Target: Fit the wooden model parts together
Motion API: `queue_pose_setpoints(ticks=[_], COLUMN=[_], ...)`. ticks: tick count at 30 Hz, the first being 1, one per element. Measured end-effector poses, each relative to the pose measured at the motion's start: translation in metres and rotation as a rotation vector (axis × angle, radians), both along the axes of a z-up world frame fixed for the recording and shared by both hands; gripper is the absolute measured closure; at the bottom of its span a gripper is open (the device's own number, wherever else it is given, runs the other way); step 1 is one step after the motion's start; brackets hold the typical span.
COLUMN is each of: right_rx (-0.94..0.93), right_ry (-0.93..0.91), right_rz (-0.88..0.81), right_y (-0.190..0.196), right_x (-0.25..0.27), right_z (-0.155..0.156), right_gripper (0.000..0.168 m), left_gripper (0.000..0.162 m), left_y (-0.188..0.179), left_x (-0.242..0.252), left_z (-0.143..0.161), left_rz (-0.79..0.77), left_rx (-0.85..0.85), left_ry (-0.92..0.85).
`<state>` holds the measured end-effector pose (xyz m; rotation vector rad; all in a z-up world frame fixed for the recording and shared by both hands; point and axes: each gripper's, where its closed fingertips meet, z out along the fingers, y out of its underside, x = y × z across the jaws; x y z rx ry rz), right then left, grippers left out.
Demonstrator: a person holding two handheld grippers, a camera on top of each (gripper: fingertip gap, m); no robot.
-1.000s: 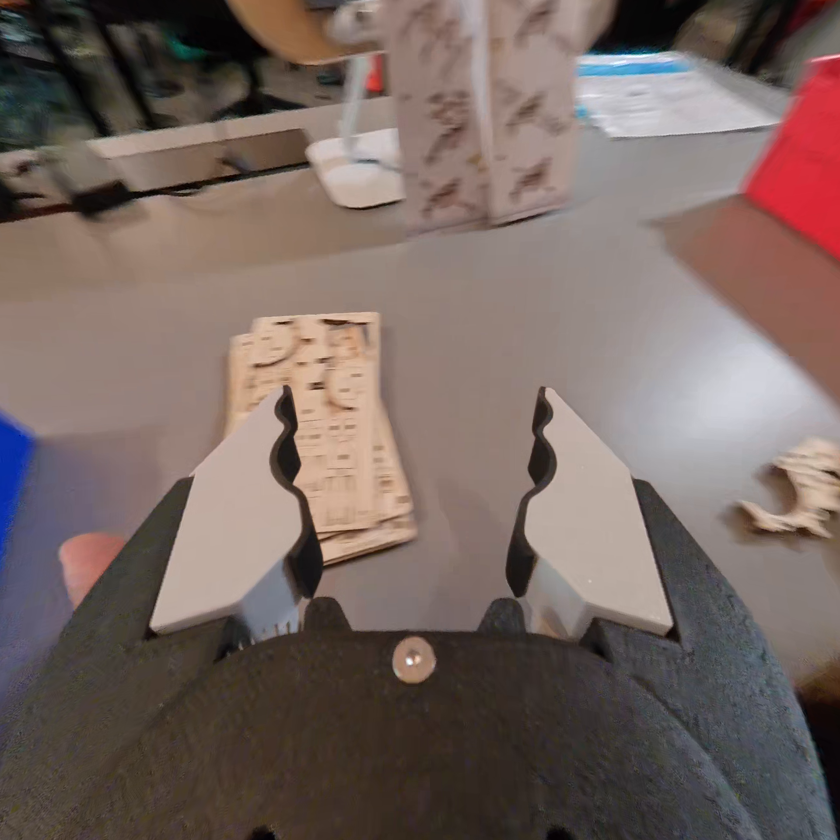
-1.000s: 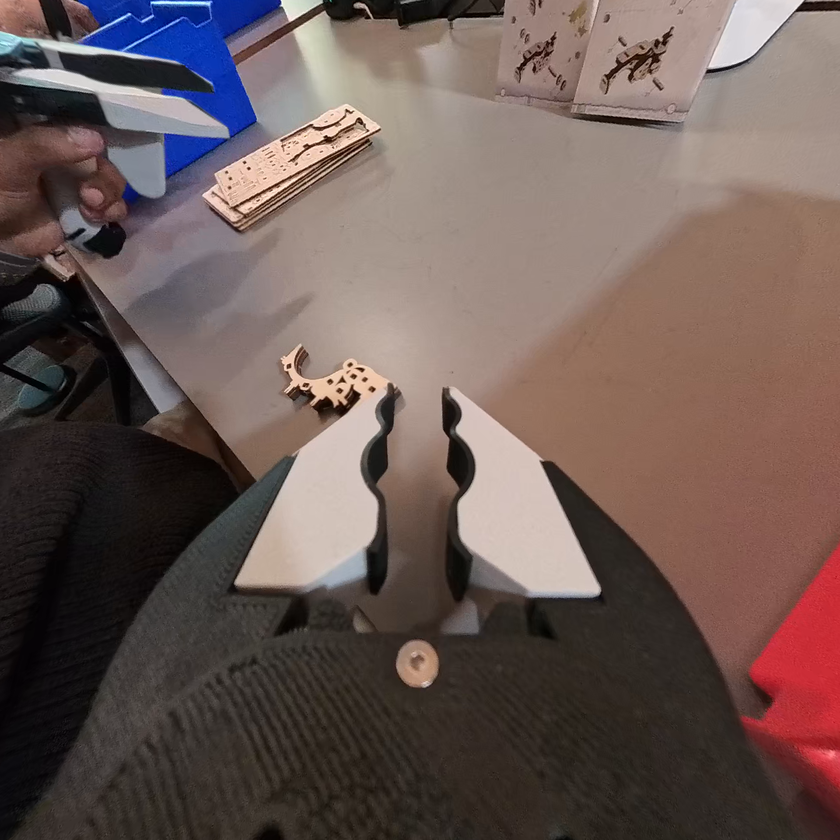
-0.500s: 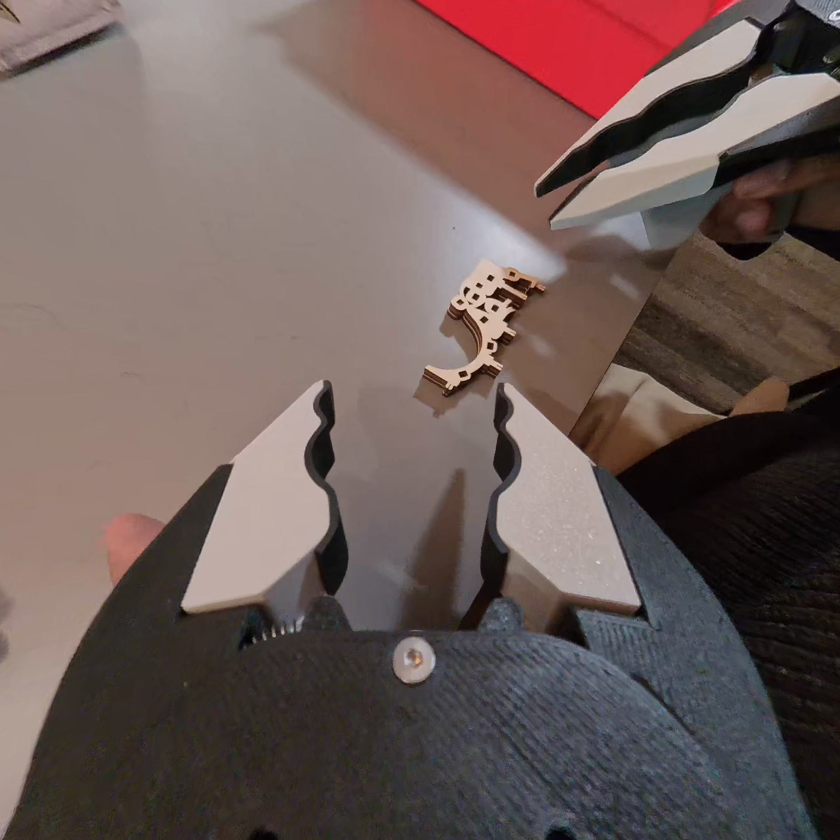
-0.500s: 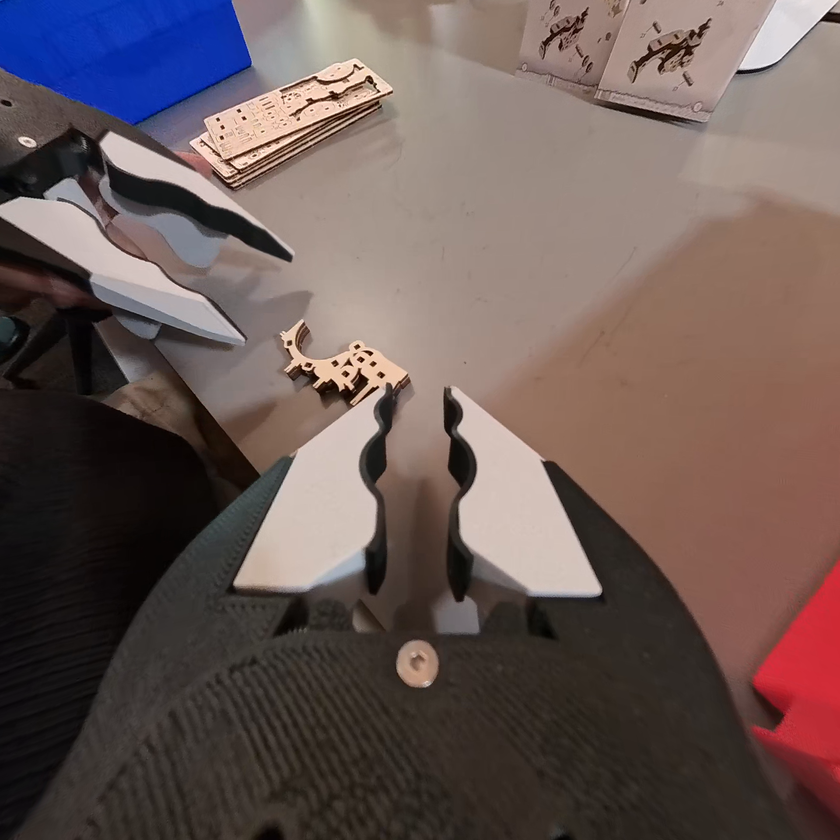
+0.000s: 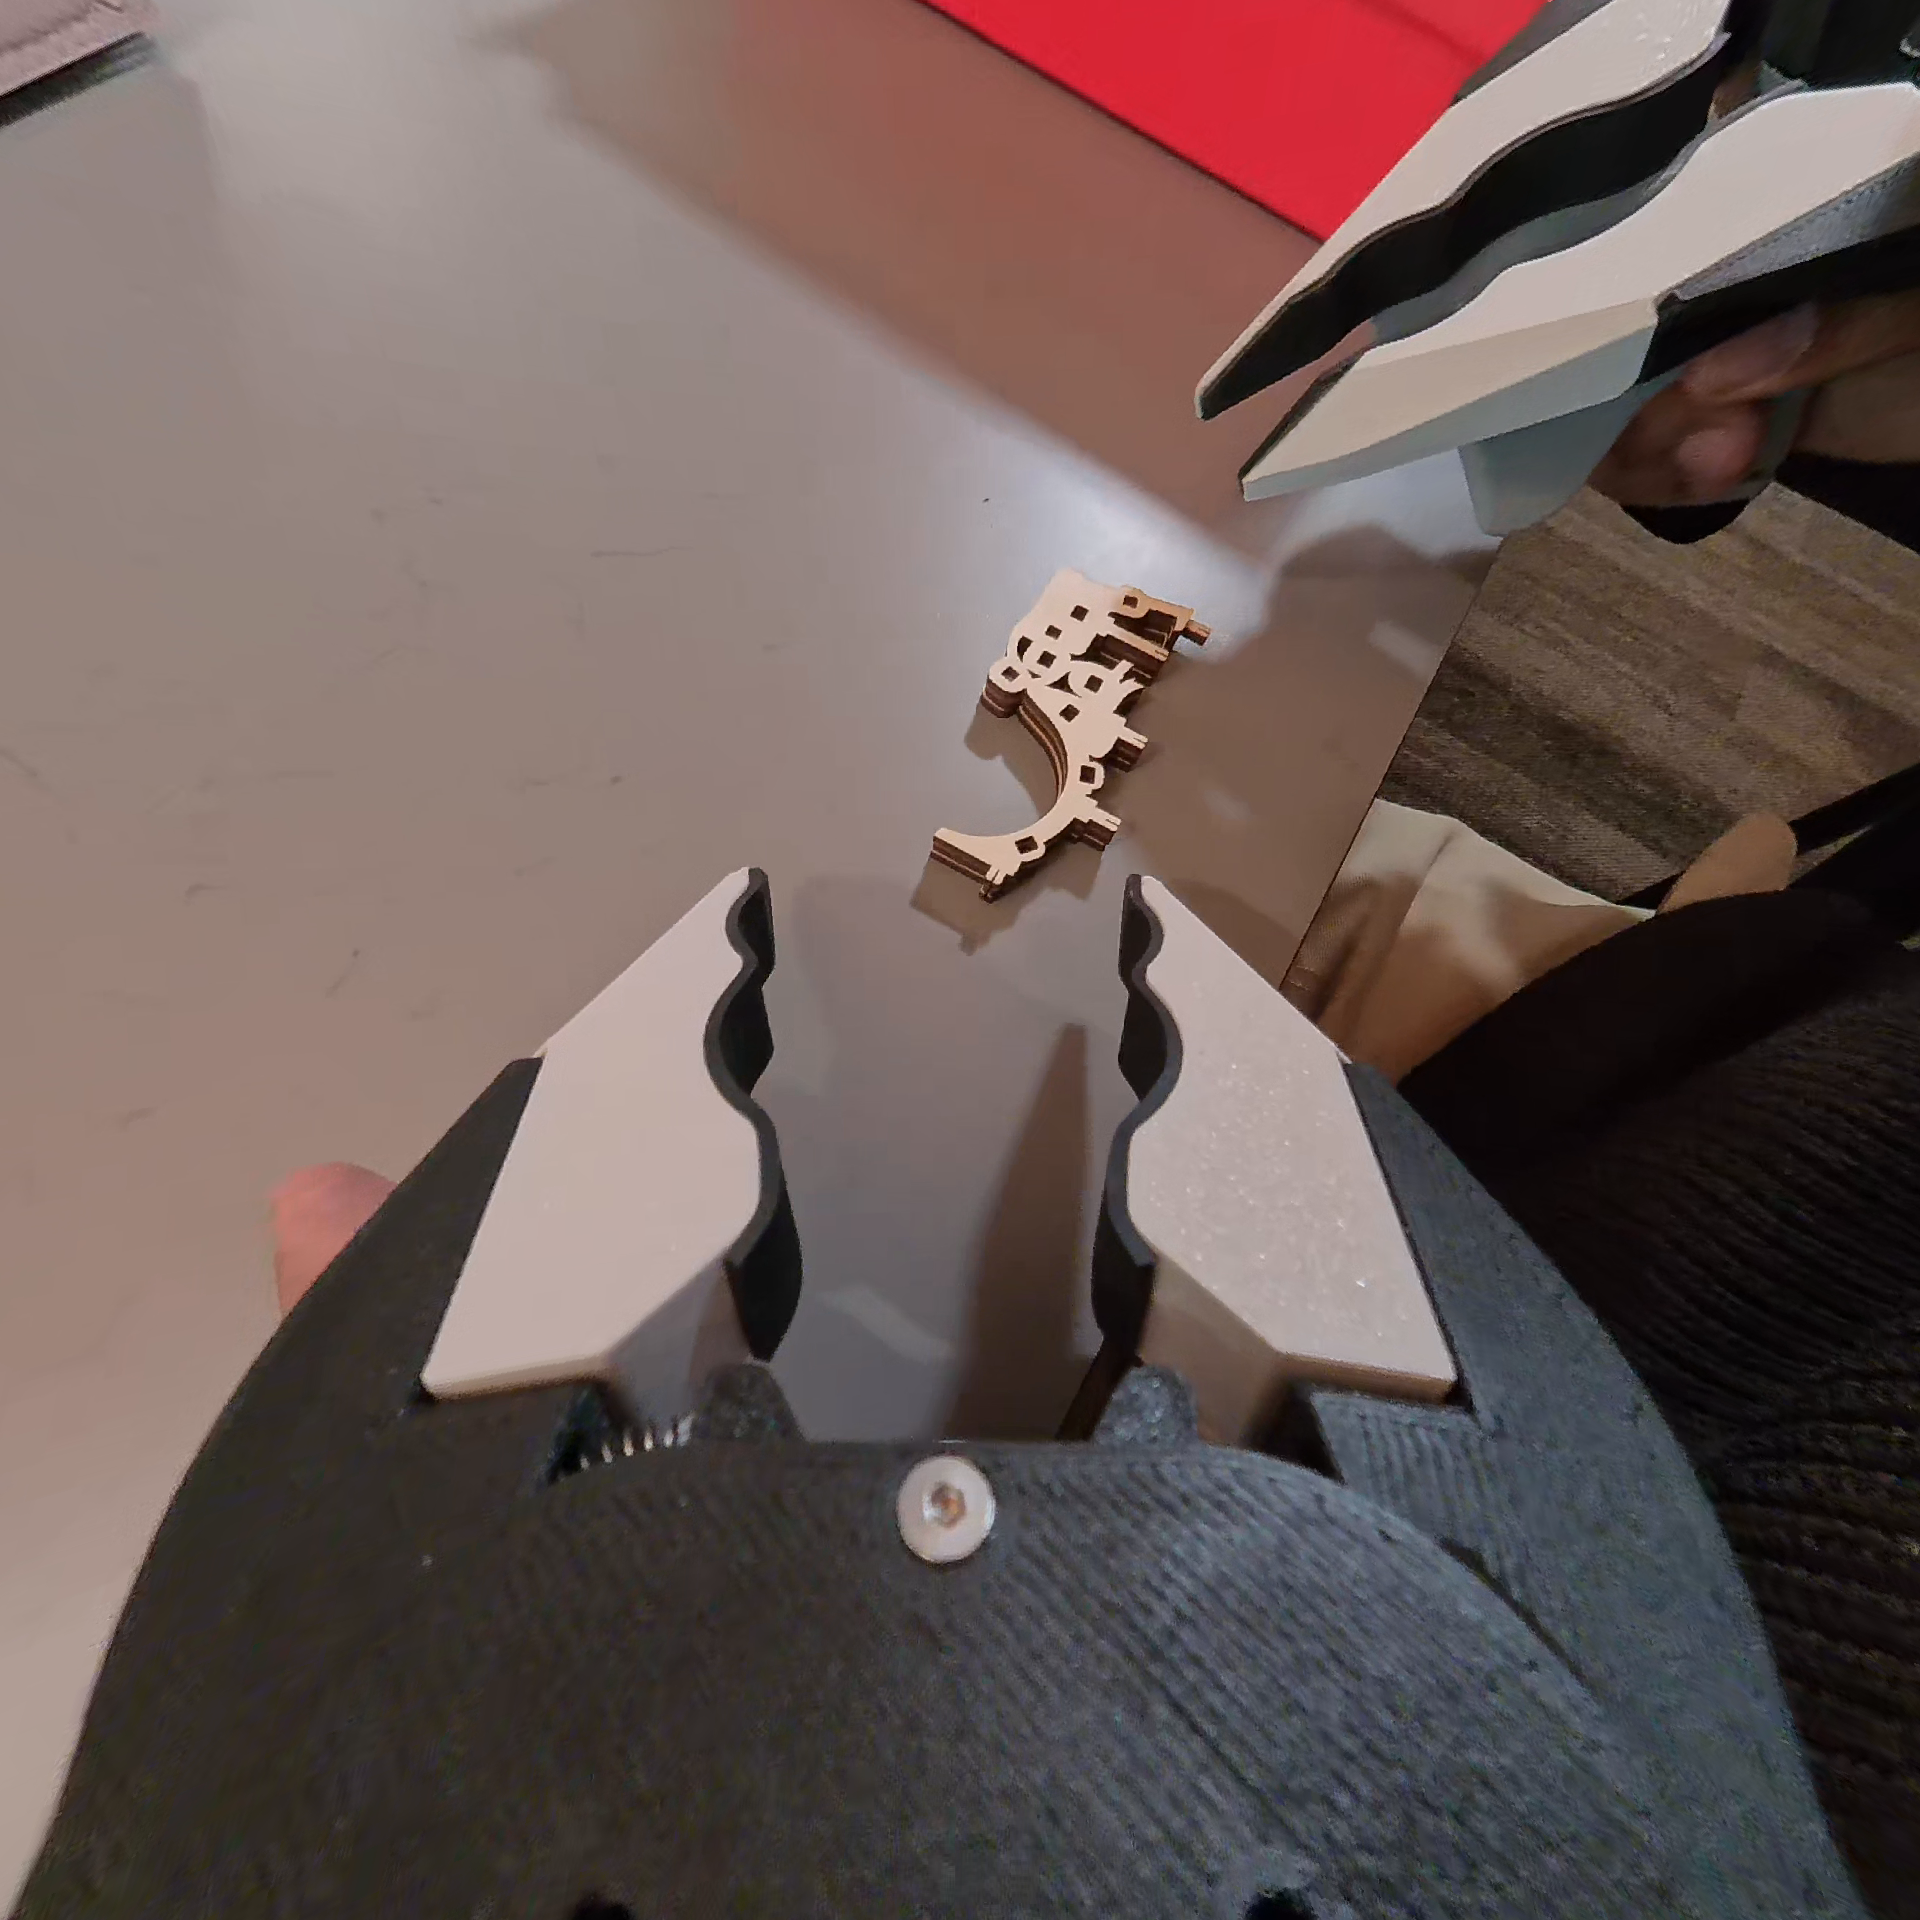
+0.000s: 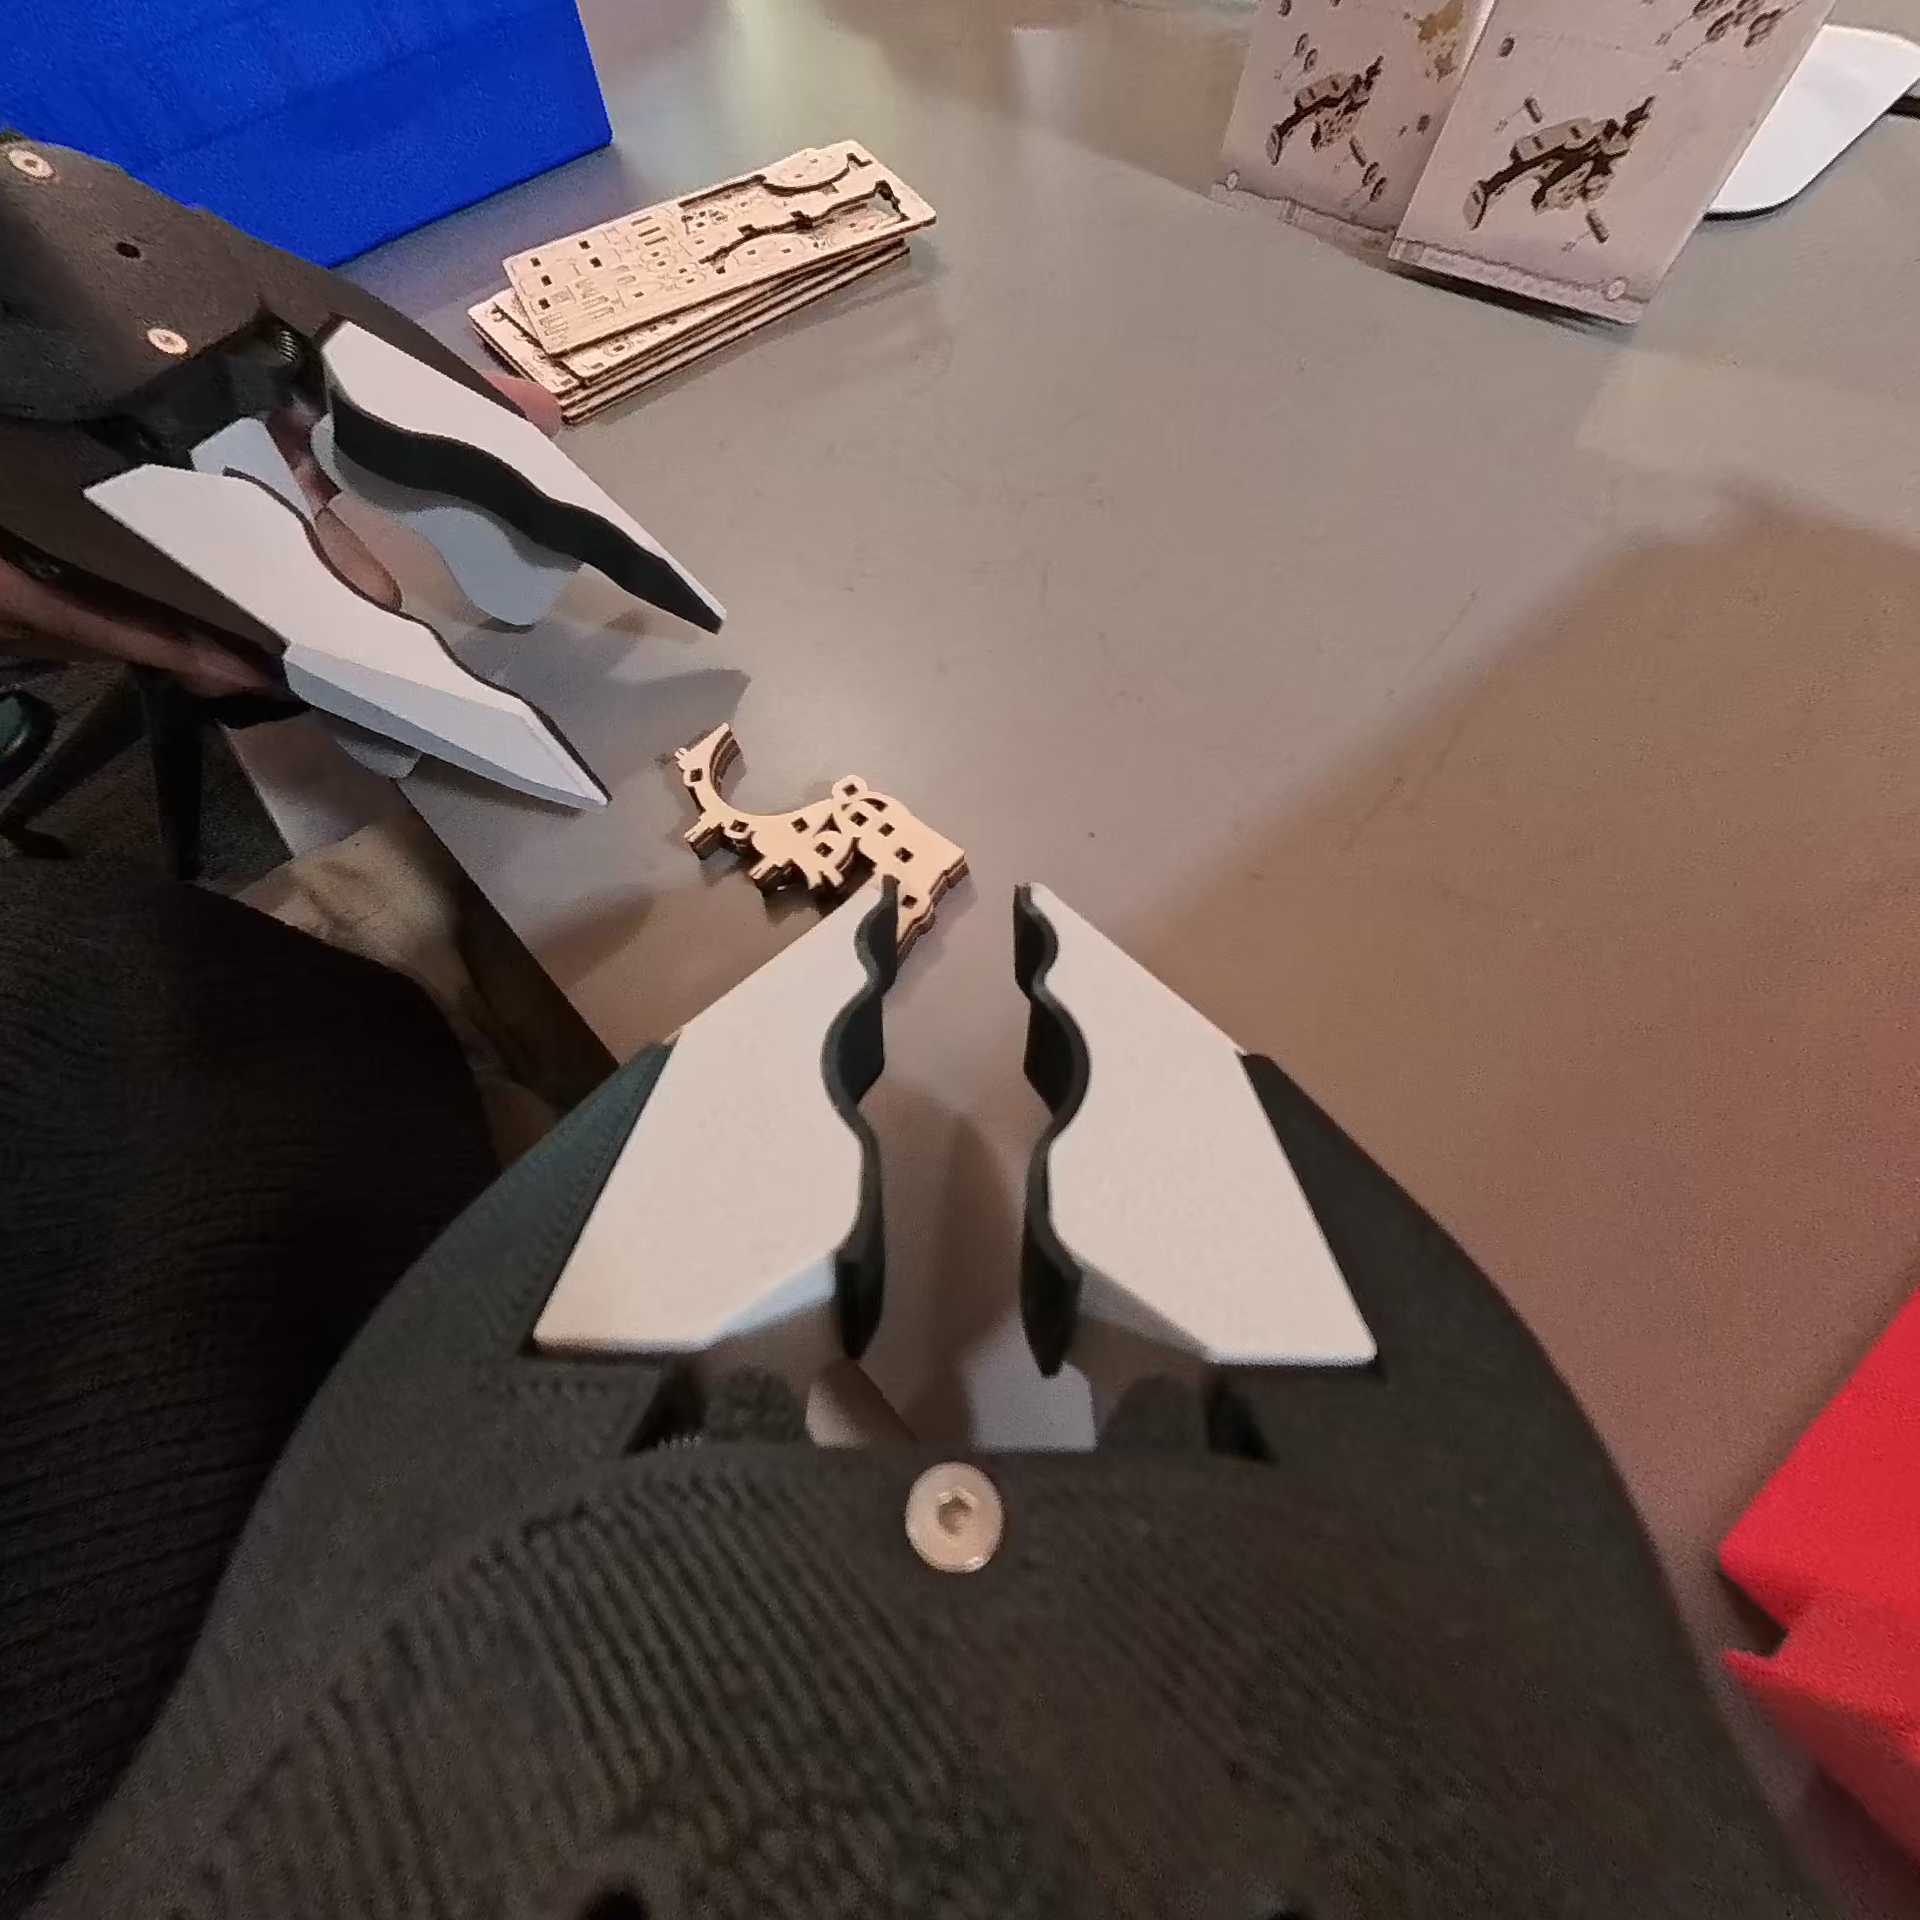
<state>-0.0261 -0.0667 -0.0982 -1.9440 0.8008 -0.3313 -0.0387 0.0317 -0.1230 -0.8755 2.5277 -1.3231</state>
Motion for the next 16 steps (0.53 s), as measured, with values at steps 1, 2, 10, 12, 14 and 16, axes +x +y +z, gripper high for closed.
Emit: queue_pose_setpoints(ticks=[1, 2, 10, 12, 14, 16], right_rx=[-0.001, -0.003, -0.046, -0.050, -0.064, -0.087], right_ry=[0.000, 0.000, 0.085, 0.122, 0.119, 0.115], right_rz=[0.002, 0.003, 0.048, 0.076, 0.085, 0.085], right_y=[0.000, 0.001, 0.005, 0.009, 0.012, 0.014], right_x=[0.000, -0.001, -0.011, -0.017, -0.018, -0.020], right_z=[0.000, 0.000, -0.018, -0.023, -0.024, -0.026], right_gripper=[0.148, 0.147, 0.142, 0.139, 0.137, 0.134], left_gripper=[0.095, 0.095, 0.104, 0.105, 0.105, 0.106], left_y=[0.000, 0.000, 0.001, 0.001, 0.001, 0.002], left_x=[0.000, 0.000, 0.000, 0.000, 0.000, 0.001], left_z=[0.000, 0.000, -0.001, -0.002, -0.002, -0.002], left_rz=[-0.001, -0.001, 0.003, 0.006, 0.008, 0.012], left_rx=[-0.005, -0.010, 0.000, 0.005, 0.003, -0.003], left_ry=[0.006, 0.011, 0.012, 0.011, 0.015, 0.020])
